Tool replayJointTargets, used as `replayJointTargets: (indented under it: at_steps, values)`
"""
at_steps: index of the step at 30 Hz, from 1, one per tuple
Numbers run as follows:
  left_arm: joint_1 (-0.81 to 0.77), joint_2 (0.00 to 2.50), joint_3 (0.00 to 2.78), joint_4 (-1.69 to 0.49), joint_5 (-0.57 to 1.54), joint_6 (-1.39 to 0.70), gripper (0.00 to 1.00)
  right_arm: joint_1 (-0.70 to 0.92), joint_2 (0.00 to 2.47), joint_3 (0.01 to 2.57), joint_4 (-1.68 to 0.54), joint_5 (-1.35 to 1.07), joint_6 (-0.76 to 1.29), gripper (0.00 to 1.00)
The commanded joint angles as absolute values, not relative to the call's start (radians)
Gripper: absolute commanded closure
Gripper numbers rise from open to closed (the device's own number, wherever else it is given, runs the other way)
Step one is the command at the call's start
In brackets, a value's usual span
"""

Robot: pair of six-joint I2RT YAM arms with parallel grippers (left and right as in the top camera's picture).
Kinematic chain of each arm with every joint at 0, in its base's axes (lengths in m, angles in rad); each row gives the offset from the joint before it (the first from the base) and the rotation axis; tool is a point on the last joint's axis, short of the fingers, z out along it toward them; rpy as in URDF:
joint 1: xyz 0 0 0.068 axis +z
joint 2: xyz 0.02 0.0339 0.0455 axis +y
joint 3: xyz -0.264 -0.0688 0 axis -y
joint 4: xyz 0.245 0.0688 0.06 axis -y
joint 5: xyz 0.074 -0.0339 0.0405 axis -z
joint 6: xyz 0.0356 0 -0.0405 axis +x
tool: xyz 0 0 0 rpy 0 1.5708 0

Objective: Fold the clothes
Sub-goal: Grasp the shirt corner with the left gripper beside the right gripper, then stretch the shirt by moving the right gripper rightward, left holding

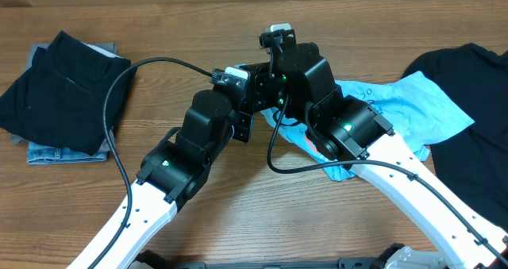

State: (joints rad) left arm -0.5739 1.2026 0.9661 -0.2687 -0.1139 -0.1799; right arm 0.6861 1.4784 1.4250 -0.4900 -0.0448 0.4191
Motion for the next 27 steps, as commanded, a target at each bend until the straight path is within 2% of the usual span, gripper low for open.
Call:
replayJointTargets:
  at_steps: [1,4,5,7,8,20,21,23,27]
  values:
    - [-0.576,1.19,0.978,-0.253,-0.142,-0.186,0.63,0.693,1.455,1.456,-0.485,-0.061,0.419,0.9]
    - [-0.575,1.209,0.978,-0.256,-0.142,-0.189,0.67,0.693,1.455,1.456,-0.485,-0.061,0.419,0.9]
    - [-0.575,1.216,0.978,-0.256,-0.142,-0.192,0.72,0.693,1.455,1.456,-0.485,-0.061,0.419,0.9]
    - [-0.575,1.222,0.978,-0.253,-0.15,-0.192,0.92,0.693,1.455,1.456,-0.485,-0.061,0.419,0.9]
    - [-0.575,1.222,0.978,-0.252,-0.163,-0.192,0.96,0.693,1.455,1.456,-0.485,-0.061,0.419,0.9]
    - [-0.575,1.124,0.978,-0.265,-0.303,-0.19,0.96,0.693,1.455,1.456,-0.481,-0.06,0.419,0.9]
    - [-0.575,1.107,0.978,-0.271,-0.303,-0.19,0.96,0.693,1.455,1.456,-0.479,-0.06,0.419,0.83]
    - [-0.575,1.066,0.978,-0.289,-0.319,-0.187,0.96,0.693,1.455,1.456,-0.477,-0.046,0.419,0.62]
    - [-0.575,0.99,0.978,-0.336,-0.436,-0.186,0.96,0.693,1.451,1.456,-0.477,0.026,0.419,0.52]
